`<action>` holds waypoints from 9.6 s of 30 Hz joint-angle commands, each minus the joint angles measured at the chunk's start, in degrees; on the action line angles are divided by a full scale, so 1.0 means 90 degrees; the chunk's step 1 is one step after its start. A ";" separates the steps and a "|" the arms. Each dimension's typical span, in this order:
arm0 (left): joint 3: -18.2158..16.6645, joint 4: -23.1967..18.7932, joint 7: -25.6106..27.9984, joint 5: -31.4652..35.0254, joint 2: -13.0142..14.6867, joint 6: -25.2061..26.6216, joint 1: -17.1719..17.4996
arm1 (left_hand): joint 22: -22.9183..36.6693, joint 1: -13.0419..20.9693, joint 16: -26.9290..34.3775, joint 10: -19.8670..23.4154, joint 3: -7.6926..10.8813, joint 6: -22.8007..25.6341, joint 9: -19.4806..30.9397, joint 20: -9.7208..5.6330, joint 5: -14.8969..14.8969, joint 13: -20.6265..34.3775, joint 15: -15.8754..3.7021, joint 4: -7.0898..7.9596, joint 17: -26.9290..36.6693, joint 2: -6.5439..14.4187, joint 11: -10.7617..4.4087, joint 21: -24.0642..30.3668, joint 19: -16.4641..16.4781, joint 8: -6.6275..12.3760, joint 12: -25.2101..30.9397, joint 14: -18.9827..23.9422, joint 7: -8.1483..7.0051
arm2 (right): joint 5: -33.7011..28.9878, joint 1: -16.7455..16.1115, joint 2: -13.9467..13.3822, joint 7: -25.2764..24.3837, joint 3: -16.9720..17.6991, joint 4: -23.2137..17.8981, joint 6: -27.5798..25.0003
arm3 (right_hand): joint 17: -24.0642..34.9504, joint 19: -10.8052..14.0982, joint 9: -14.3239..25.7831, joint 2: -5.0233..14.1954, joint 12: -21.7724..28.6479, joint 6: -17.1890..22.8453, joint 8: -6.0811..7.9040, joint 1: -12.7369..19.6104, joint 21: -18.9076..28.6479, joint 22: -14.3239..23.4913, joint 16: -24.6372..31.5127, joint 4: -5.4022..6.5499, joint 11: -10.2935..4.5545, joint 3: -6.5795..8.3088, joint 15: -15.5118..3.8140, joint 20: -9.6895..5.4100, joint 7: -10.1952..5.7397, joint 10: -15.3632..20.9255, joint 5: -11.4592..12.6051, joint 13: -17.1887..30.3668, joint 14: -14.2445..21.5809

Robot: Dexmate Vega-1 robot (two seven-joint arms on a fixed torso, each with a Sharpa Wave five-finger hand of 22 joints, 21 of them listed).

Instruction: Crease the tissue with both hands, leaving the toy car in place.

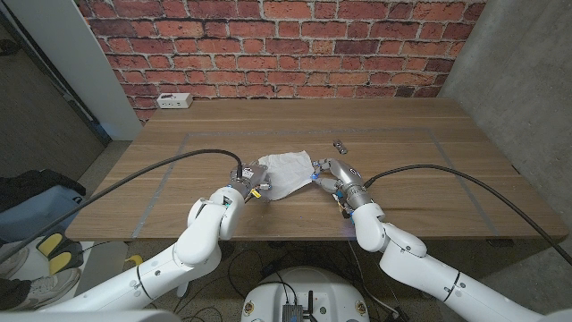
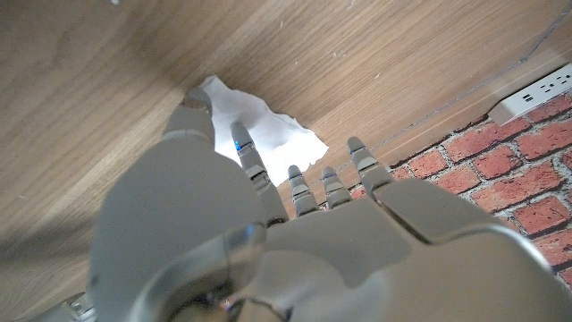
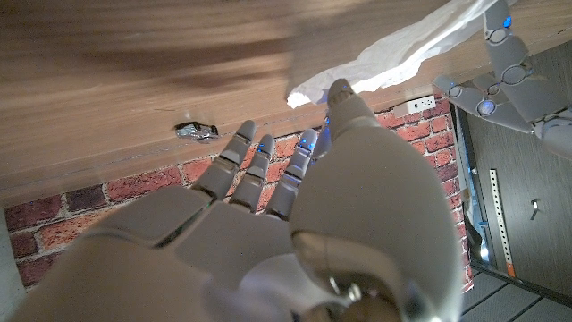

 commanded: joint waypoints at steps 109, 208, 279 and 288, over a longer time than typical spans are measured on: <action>0.0075 0.1151 0.3737 0.0331 -0.1041 -0.0695 0.0676 | 0.0104 0.0592 0.0033 0.0898 -0.0755 0.0041 0.0523 -0.0009 0.0199 0.0103 0.0070 -0.0020 0.0014 0.0051 -0.0181 0.0065 0.1084 0.0664 0.0071 0.1341 0.0851 | 0.1003 0.0223 0.0362 -0.0260 0.0460 0.0513 0.1456 | -0.0048 0.0067 0.0036 0.0017 -0.0115 0.0297 -0.0209 0.0190 -0.0045 0.0008 -0.0017 -0.0090 0.0118 0.0048 -0.0778 0.0201 0.0353 0.0313 -0.0116 0.0040 0.0198; -0.1029 -0.1023 0.2899 -0.3117 -0.0229 0.0867 0.0763 | 0.0264 0.1235 0.0024 0.2934 0.0235 0.2068 0.0147 0.0190 -0.0666 0.0091 -0.0179 -0.0017 -0.0034 0.1434 0.0053 0.0392 0.1376 0.1027 0.0351 0.2369 0.1733 | 0.0556 0.0394 0.0493 -0.0380 0.0369 0.0229 0.0525 | -0.0034 -0.0123 0.0239 0.0022 -0.0272 0.0123 -0.0221 0.0180 -0.0128 0.0011 -0.0234 -0.0091 0.0124 0.0289 -0.0609 0.0354 0.0460 0.0103 -0.0167 0.0055 0.0051; 0.2101 0.1501 0.3523 -0.4936 -0.0312 0.2328 -0.3540 | 0.0362 0.0757 0.0242 0.4270 0.0917 0.2158 0.0134 -0.0370 -0.0699 0.0123 -0.0985 0.0114 0.0056 0.1404 0.0076 0.1127 0.2191 0.0225 0.0423 0.4378 0.1632 | 0.0506 0.2207 0.1225 -0.0112 -0.0669 0.2466 0.0114 | 0.0100 -0.0235 0.0349 0.0045 -0.0375 -0.1239 -0.0529 -0.0073 -0.0105 0.0019 -0.0303 -0.0046 0.0172 0.0533 -0.0481 0.0477 -0.0173 -0.0617 -0.0233 0.0085 -0.0032; 0.2467 0.1788 0.3174 -0.4461 -0.0492 0.2363 -0.3824 | 0.0374 0.0699 0.0251 0.4363 0.0956 0.2184 0.0130 -0.0371 -0.0706 0.0123 -0.1046 0.0125 0.0061 0.1405 0.0058 0.1179 0.2212 0.0202 0.0419 0.4525 0.1603 | 0.0736 0.1919 0.0974 -0.0250 -0.0486 0.2236 0.0980 | 0.0127 -0.0333 0.0129 -0.0077 -0.0277 -0.2390 -0.0468 -0.0498 -0.0112 0.0022 -0.0359 0.0068 0.0330 0.0496 -0.0366 0.0597 -0.0340 -0.0955 -0.0230 0.0105 -0.0042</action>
